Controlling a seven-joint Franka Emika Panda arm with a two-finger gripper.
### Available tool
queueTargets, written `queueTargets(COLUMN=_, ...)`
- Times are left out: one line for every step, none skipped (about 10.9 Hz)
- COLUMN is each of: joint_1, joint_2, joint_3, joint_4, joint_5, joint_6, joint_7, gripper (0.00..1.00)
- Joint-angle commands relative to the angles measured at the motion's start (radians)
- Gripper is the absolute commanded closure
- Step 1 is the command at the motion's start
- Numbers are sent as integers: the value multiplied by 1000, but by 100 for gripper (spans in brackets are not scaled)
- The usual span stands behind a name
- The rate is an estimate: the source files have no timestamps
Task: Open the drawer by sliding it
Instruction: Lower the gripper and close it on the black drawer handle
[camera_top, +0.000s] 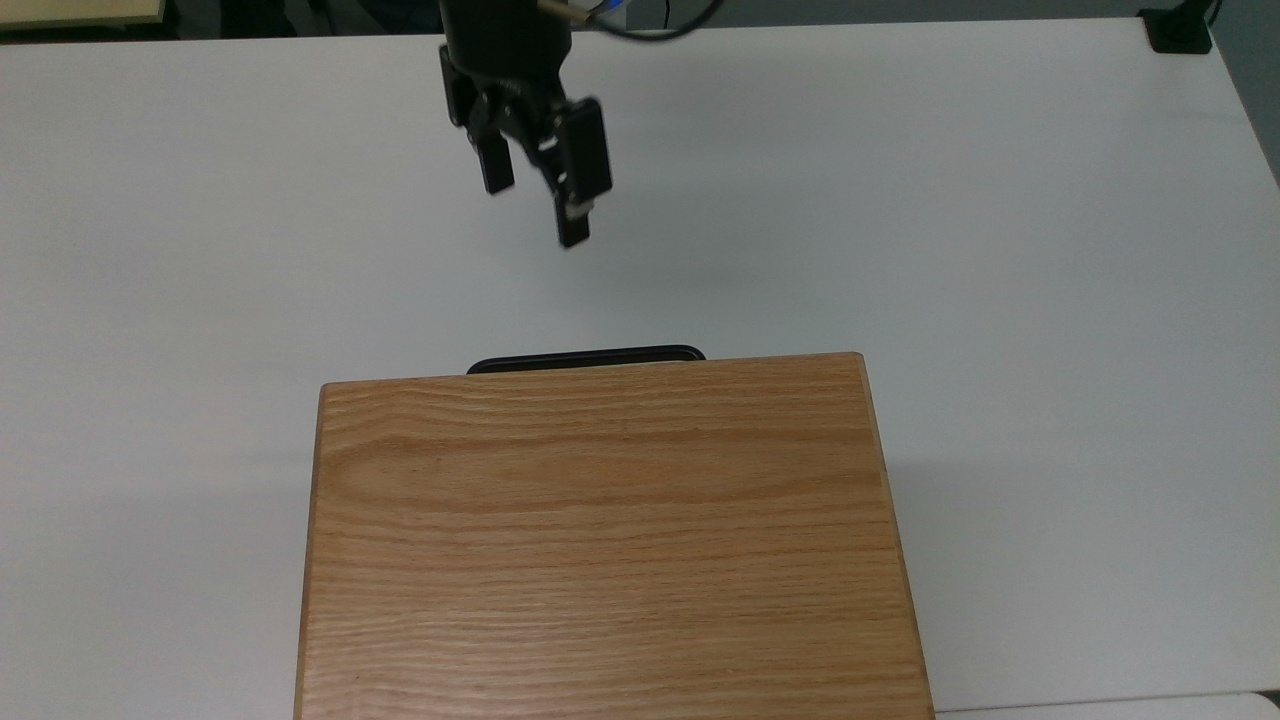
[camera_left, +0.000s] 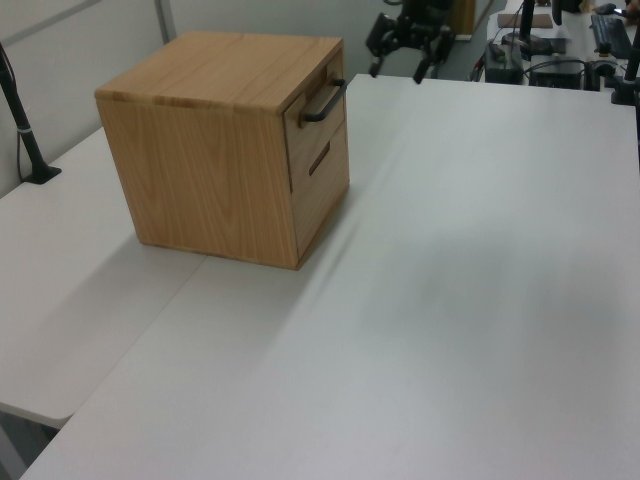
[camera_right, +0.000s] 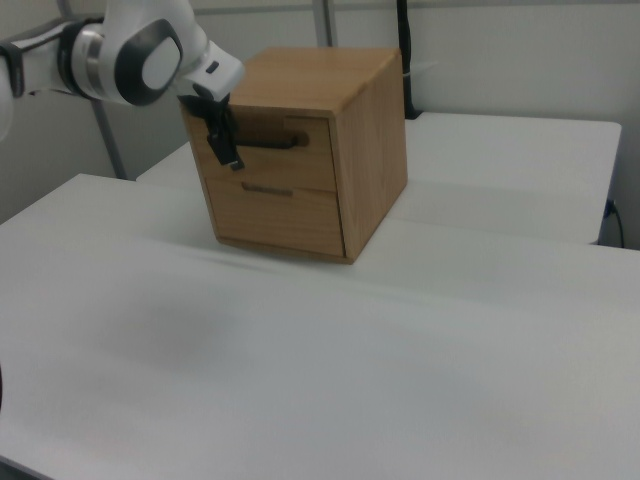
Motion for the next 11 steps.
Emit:
queueTargets(joint_1=5, joint_2=78, joint_3=3, joint_4=1, joint_5=-4, joint_6=165, joint_7=437, gripper=3)
queueTargets(joint_1=10, joint_2=106, joint_3=3, joint_4=15, joint_5=-4, joint_6=203, joint_7=479, gripper=6)
queueTargets(joint_1=21, joint_2=120, joint_3=3, joint_4=15, joint_5=-1, joint_6=254, joint_7=496, gripper=13)
queueTargets(joint_1=22, joint_2=129, joint_3=3, joint_4=14, joint_5=-1, joint_6=307, joint_7=508, gripper=28)
queueTargets(joint_1=24, joint_2=141, joint_3=3, joint_4=15, joint_5=-1, joint_6=329, joint_7=510, gripper=36)
queueTargets(joint_1=27, joint_2=155, joint_3=3, joint_4=17, joint_5=-1, joint_6=344, joint_7=513, gripper=37)
queueTargets(joint_1=36, joint_2=165, joint_3=3, joint_4=30, joint_5=-4, joint_6=358, joint_7=533, gripper=37)
queueTargets(joint_1=39, joint_2=172, joint_3=3, joint_4=33, joint_5=-5, joint_6=363, joint_7=537, gripper=37)
queueTargets(joint_1=41, joint_2=175, joint_3=3, joint_4=32, joint_5=-16, joint_6=363, joint_7=536, gripper=54)
queueTargets(joint_1=41, joint_2=175, joint_3=3, joint_4=29, joint_5=-34, joint_6=363, joint_7=533, gripper=72)
queueTargets(joint_1=41, joint_2=174, joint_3=3, joint_4=21, joint_5=-34, joint_6=363, joint_7=528, gripper=80)
